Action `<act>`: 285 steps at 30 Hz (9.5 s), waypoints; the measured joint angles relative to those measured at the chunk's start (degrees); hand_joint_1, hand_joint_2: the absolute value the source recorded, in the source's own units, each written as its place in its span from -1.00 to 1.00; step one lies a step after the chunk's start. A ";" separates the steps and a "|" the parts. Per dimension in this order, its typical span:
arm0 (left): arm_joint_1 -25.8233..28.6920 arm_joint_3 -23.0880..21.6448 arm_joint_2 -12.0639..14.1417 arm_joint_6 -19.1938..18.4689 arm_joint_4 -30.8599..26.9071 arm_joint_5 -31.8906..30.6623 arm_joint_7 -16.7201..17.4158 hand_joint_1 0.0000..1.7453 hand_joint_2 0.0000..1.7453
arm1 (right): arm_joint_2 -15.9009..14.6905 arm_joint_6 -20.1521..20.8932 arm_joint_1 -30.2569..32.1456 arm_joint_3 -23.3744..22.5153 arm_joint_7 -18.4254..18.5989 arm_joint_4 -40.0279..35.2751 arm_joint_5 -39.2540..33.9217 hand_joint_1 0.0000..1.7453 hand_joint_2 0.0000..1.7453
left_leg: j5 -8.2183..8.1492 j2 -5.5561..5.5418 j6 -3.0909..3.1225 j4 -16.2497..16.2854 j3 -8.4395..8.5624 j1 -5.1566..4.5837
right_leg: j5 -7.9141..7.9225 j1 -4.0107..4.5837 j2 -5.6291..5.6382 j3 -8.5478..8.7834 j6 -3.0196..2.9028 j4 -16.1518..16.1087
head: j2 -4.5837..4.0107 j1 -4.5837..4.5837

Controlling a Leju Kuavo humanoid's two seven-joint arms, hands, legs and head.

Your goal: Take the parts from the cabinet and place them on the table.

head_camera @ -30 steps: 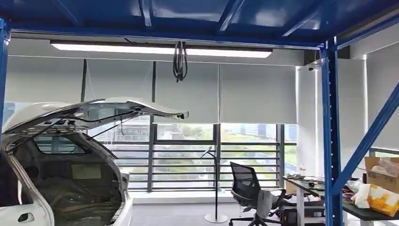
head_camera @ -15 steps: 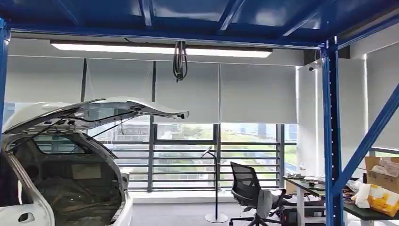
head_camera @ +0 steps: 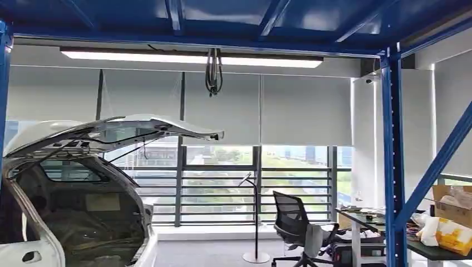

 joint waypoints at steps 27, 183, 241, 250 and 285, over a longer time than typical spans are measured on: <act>-0.58 -1.27 0.00 -0.13 -0.02 0.17 0.44 -1.00 -1.00 | 3.52 4.15 -9.61 4.40 -1.14 11.72 -5.07 -1.00 1.00 | 0.01 0.00 0.00 0.01 0.02 0.00 | 0.01 -0.01 -0.02 0.01 0.00 0.01 | 0.00 0.00; 2.07 -1.14 4.15 -0.63 1.03 8.98 -1.53 -1.00 1.00 | 20.92 47.32 -13.96 31.04 -24.09 -4.46 -106.44 1.00 1.00 | -7.91 0.01 -2.13 12.46 -4.67 1.29 | 2.76 -0.51 0.09 -3.37 -1.15 -0.08 | 0.09 0.11; 1.50 -5.62 4.85 1.07 1.46 9.57 -3.26 -1.00 1.00 | 17.90 47.54 -13.47 32.04 -32.72 -10.20 -100.32 1.00 1.00 | 8.33 0.75 -1.02 1.83 -10.24 1.02 | -2.80 1.67 -0.59 8.83 -2.78 -5.05 | 0.00 0.22; 1.36 -5.94 5.81 1.31 1.46 10.80 -3.65 -1.00 1.00 | 18.21 48.57 -13.29 31.61 -33.79 -10.25 -99.49 1.00 1.00 | 4.98 0.77 -3.36 7.96 -5.05 2.13 | 1.46 0.96 -0.82 0.92 -2.21 -2.68 | 0.02 0.20; 1.62 -6.88 7.17 2.27 1.90 14.84 -2.12 -1.00 1.00 | 18.10 50.93 -15.06 30.49 -34.34 -9.33 -93.17 1.00 1.00 | 4.29 2.72 -1.01 1.46 -5.55 0.69 | -0.78 1.11 -5.23 2.18 -1.25 -1.22 | 0.00 0.24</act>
